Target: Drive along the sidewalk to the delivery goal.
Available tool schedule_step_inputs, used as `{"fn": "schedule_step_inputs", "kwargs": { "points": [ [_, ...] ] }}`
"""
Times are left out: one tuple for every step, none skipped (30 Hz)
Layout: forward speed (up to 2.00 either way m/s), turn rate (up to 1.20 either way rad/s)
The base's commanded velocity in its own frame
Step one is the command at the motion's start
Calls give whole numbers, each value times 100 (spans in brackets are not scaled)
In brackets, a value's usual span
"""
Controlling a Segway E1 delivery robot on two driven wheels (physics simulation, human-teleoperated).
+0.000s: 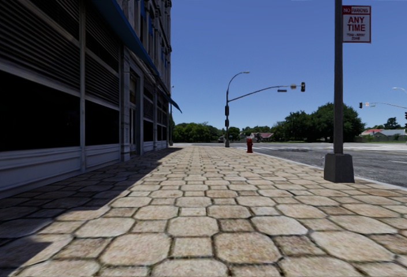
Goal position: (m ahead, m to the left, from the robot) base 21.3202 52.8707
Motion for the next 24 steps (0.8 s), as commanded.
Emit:
{"fn": "schedule_step_inputs", "kwargs": {
  "points": [
    [200, 0],
    [200, 73],
    [200, 120],
    [200, 120],
    [200, 0],
    [200, 0],
    [200, 0],
    [200, 0],
    [200, 0],
    [200, 0],
    [200, 0],
    [200, 0],
    [200, 0],
    [200, 0],
    [200, 0],
    [200, 0],
    [200, 0],
    [200, 0],
    [200, 0],
    [200, 0],
    [200, 0],
    [200, 62],
    [200, 107],
    [200, 115]
  ]
}}
